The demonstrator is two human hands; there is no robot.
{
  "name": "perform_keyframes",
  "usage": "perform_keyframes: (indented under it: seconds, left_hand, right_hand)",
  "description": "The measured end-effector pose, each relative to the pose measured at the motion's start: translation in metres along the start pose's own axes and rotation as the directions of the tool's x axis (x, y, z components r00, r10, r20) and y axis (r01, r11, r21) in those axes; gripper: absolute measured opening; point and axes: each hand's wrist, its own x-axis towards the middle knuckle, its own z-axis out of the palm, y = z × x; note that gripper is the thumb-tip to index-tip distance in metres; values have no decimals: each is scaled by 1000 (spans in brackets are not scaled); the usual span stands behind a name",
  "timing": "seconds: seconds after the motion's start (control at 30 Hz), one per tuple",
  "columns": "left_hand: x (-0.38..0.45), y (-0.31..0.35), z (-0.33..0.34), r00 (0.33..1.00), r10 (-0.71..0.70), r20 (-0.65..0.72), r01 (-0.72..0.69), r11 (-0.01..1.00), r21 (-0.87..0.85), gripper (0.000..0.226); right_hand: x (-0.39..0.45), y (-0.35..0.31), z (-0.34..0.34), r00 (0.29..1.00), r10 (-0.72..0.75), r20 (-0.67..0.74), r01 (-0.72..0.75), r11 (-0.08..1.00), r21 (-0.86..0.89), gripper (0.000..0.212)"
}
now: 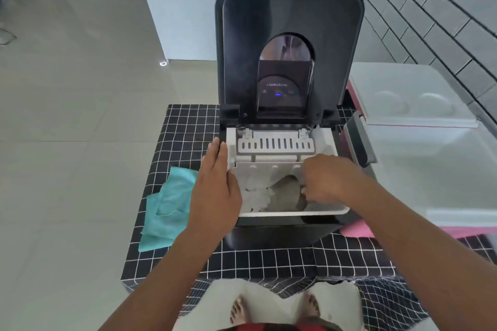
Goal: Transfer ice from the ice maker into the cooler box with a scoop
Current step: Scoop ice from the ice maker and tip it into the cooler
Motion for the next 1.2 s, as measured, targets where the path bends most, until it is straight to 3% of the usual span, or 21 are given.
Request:
perform_keyframes:
  seconds: [0.07,0.17,0.23,0.33,0.5,0.6,0.7,0.9,1.07,1.2]
  left_hand:
    - [-1,-1,0,1000,2,-3,-2,1000,7,54]
    - [-1,-1,1,1000,-1,-5,1,1000,7,54]
    - [-1,-1,0,1000,-3,-6,3,1000,3,54]
    - [-2,2,-1,1000,-1,3,1,1000,8,54]
    - [-1,0,0,1000,-9,-8,9,1000,25,54]
    - [-1,-1,1,1000,-3,-18,4,999,43,54]
    - [-1,-2,2,1000,-2,-23,3,999,40,54]
    - [-1,-2,3,1000,9,-27,-9,1000,15,54]
    - [-1,-3,4,999,3,-38,-3,1000,20,53]
    - [-1,-2,4,999,-7,-36,7,1000,16,52]
  right_hand:
    - [4,-2,3,999,-23,28,23,999,25,20]
    - [7,-8,4,994,-73,79,65,993,99,9]
    - [7,-11,4,988,-95,126,78,988,134,23]
    - [3,-4,-2,989,-83,126,77,996,50,12]
    - [-5,5,-21,981,-43,187,62,994,-93,28]
    - [4,-2,-20,949,-74,307,79,997,-4,21]
    - [13,-1,-22,927,-94,364,56,992,114,30]
    - [20,-3,-2,944,-132,302,90,985,150,32]
    - [21,7,-6,907,-157,390,37,954,299,33]
    - [23,6,-7,912,-153,380,62,969,241,33]
